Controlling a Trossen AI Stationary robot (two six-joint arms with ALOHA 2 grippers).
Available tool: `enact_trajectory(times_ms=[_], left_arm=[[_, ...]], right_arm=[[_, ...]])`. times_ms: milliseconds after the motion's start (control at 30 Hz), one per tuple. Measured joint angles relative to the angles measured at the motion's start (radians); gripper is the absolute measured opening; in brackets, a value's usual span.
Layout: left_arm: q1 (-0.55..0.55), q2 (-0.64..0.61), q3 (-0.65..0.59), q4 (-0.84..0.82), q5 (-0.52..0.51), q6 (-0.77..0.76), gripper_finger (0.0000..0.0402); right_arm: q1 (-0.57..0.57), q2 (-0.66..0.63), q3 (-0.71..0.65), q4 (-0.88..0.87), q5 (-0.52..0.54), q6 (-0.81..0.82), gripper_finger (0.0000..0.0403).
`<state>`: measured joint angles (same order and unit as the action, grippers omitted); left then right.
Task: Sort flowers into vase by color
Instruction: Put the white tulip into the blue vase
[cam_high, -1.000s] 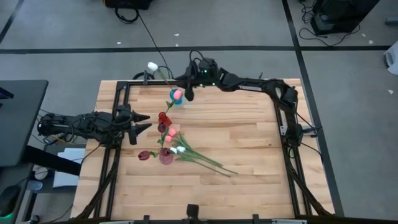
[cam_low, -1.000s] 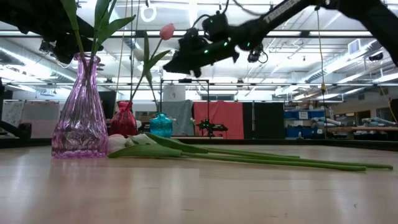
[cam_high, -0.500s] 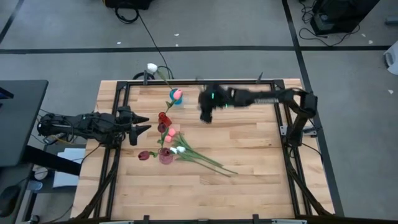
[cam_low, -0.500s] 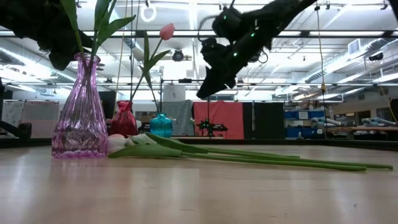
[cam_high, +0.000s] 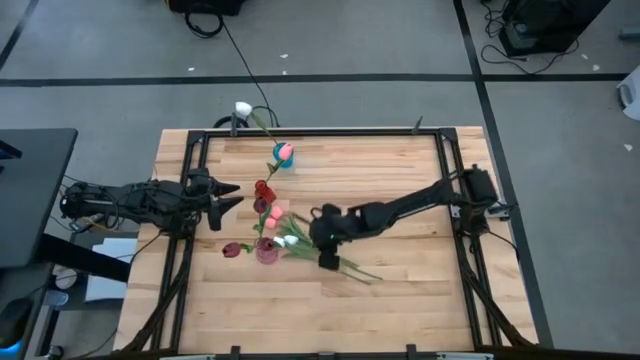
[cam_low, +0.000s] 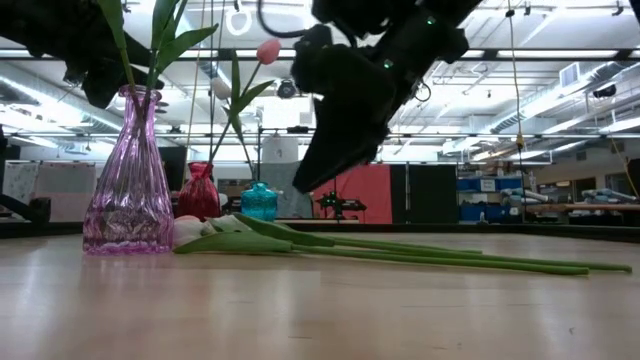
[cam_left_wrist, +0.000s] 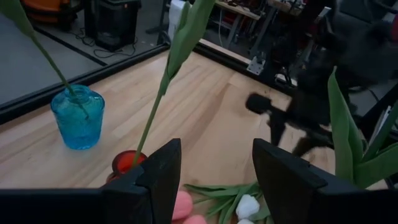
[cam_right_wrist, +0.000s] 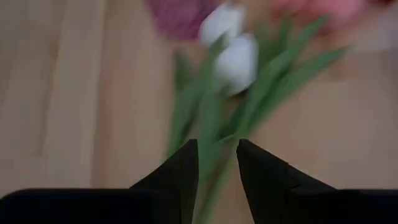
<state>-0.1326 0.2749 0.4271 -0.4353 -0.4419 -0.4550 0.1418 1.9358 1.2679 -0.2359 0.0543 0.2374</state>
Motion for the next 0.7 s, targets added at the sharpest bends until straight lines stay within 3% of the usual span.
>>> enact_trajectory(times_ms=[167,367,700], left_arm=[[0.0,0.0,0.0,-0.005,0.0,0.008,0.0203],[0.0,0.0,0.0,-0.004,0.0,0.025,0.0204],[0.0,0.0,0.0,-0.003,0.0,0.018,0.0204]], right_arm=[[0.064,0.088,0.106,-0.128,-0.023,-0.001,0.0125],[0.092,0.159,0.193,-0.287,0.053,0.03,0.0125],[0.086,0.155,0.201,-0.313,0.077,0.017,0.0125]])
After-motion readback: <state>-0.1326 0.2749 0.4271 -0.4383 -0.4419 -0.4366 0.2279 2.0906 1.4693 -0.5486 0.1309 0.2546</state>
